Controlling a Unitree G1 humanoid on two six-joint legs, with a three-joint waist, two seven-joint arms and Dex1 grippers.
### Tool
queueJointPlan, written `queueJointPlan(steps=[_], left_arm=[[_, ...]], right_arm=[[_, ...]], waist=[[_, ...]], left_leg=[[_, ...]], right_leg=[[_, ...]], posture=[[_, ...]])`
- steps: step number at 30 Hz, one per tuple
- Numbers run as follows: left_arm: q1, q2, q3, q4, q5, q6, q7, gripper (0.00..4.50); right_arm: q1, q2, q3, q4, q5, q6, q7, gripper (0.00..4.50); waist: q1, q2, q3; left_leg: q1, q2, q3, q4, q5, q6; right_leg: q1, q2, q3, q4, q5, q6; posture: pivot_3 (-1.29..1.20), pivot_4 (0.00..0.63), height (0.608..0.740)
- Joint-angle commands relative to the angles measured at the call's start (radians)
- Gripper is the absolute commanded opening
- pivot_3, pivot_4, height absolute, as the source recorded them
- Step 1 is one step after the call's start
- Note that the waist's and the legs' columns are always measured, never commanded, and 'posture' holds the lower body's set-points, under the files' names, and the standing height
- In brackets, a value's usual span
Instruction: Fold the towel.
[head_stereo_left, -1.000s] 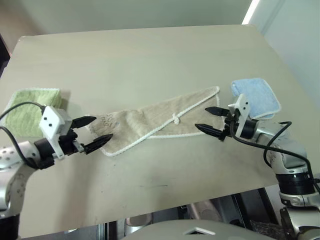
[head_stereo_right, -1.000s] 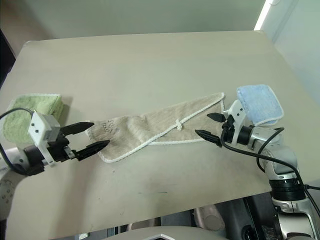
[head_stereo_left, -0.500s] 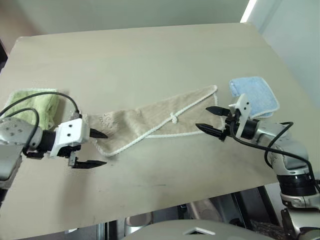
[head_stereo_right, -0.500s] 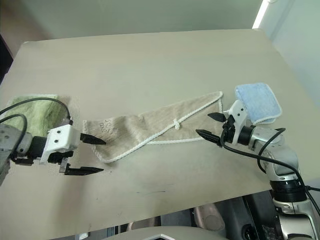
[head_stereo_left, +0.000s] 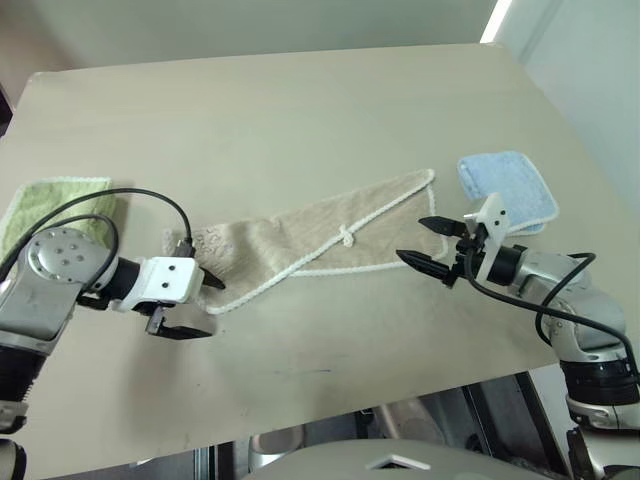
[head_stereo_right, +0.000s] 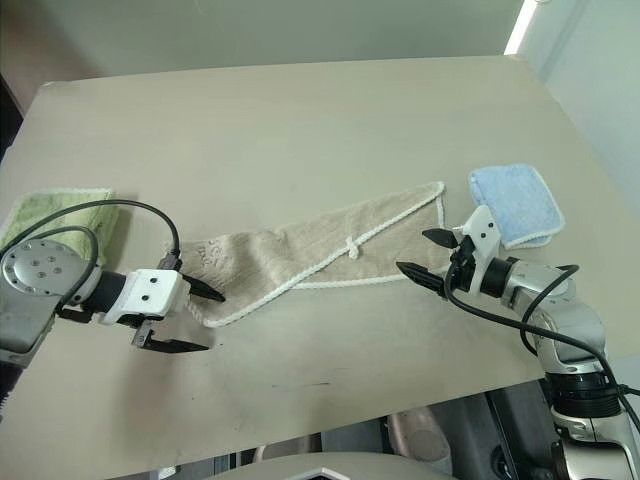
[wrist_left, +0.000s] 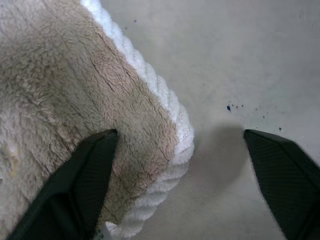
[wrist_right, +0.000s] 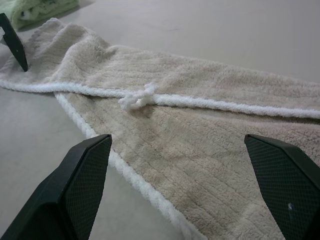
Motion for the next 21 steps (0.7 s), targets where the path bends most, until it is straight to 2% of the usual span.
queueJointPlan(steps=[1,3,9,16,21], left_arm=[[-0.007,-0.009,-0.028,0.059,0.055,-0.055,0.004,2.89],[-0.011,-0.012,-0.026,0.075,0.052,-0.074,0.008,2.25],[-0.013,-0.018,-0.017,0.105,0.043,-0.097,0.018,0.09],[0.01,0.017,0.015,0.122,0.025,-0.125,0.004,0.04],[0.02,0.063,0.019,0.182,0.042,-0.16,-0.005,0.04]], right_arm=[[-0.006,-0.004,-0.022,-0.042,0.02,-0.002,-0.005,4.5],[-0.006,-0.004,-0.023,-0.043,0.022,-0.002,-0.005,4.5],[-0.001,-0.004,-0.023,-0.043,0.023,-0.005,-0.005,4.5],[-0.04,-0.009,-0.021,0.003,-0.018,-0.047,-0.014,4.5],[-0.149,-0.026,0.053,0.194,-0.234,-0.235,-0.073,4.5]], waist=[[-0.001,0.004,-0.003],[-0.002,0.009,-0.006],[-0.003,0.01,-0.006],[-0.008,0.01,-0.006],[-0.018,0.01,-0.007]], left_leg=[[0.0,0.0,0.0,0.0,0.0,0.0],[0.0,0.0,0.0,0.0,0.001,0.001],[0.001,0.0,-0.001,0.0,0.005,0.008],[0.001,0.0,-0.001,0.0,0.006,0.01],[0.001,0.002,-0.002,-0.001,0.006,0.01]], right_leg=[[0.0,0.0,0.0,0.0,0.0,0.0],[0.001,0.0,0.001,0.0,0.0,0.0],[0.001,0.001,0.0,0.0,0.004,-0.002],[0.001,0.002,0.0,0.0,0.006,-0.003],[-0.001,0.003,0.0,0.0,0.007,-0.005]], posture=[[0.0,0.15,0.74],[0.0,0.15,0.74],[0.0,0.15,0.74],[0.0,0.15,0.74],[0.0,0.15,0.74]])
